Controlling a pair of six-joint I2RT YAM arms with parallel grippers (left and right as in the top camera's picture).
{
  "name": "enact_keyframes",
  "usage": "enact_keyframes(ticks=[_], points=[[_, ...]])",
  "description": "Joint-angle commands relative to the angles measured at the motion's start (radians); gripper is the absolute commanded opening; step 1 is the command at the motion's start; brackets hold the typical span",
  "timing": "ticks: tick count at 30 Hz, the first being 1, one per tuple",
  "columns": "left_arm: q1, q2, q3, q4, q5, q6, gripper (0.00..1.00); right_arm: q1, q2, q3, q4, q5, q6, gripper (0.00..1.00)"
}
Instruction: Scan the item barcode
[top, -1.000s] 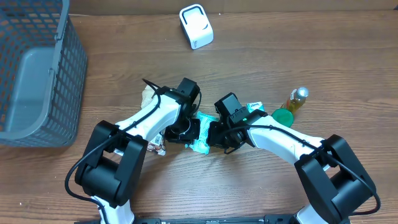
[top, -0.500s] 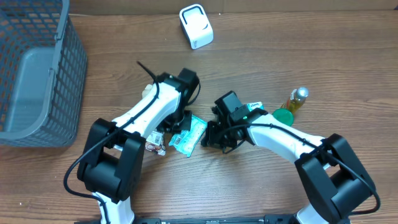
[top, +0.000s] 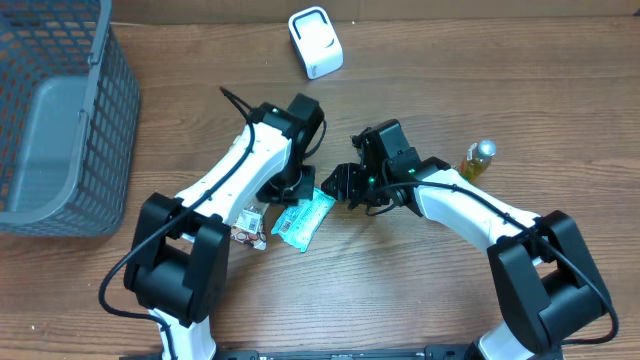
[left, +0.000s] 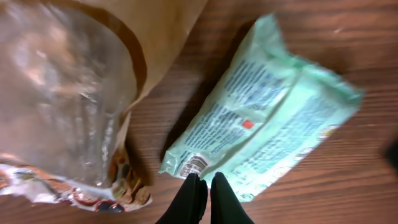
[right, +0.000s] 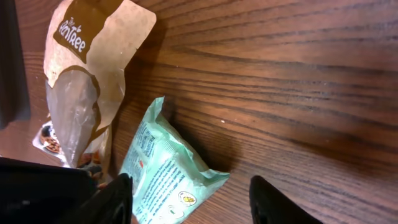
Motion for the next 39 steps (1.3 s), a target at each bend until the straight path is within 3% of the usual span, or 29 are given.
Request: enact_keyframes(ticks=[1, 11, 19, 22, 29, 33, 39], points=[[-0.001, 0.005, -0.085, 0.033, 0.026, -0.021, 0.04, 0.004, 0.015, 0.023, 0.011, 0.044, -0.035, 0.57], [-0.017, 0.005, -0.208, 0.31, 0.027, 0.01, 0.04, 0.002, 0.036, 0.023, -0.008, 0.074, -0.035, 0.58], [-0.069, 0.005, -0.203, 0.394, 0.043, 0.22, 0.04, -0.033, 0.036, 0.023, -0.111, 0.101, -0.034, 0.62], [-0.066, 0.005, -0.201, 0.423, 0.026, 0.238, 0.04, -0.066, 0.036, 0.023, -0.114, 0.096, -0.034, 0.63], [-0.054, 0.003, -0.071, 0.327, 0.028, 0.245, 0.04, -0.117, 0.036, 0.023, -0.095, -0.03, -0.101, 0.67], [-0.049, 0.003, 0.064, 0.197, 0.137, 0.24, 0.04, -0.131, 0.036, 0.023, -0.076, -0.041, -0.109, 0.69], [-0.047, 0.015, 0.037, 0.164, 0.151, 0.202, 0.04, -0.146, 0.036, 0.023, -0.074, -0.066, -0.11, 0.7]])
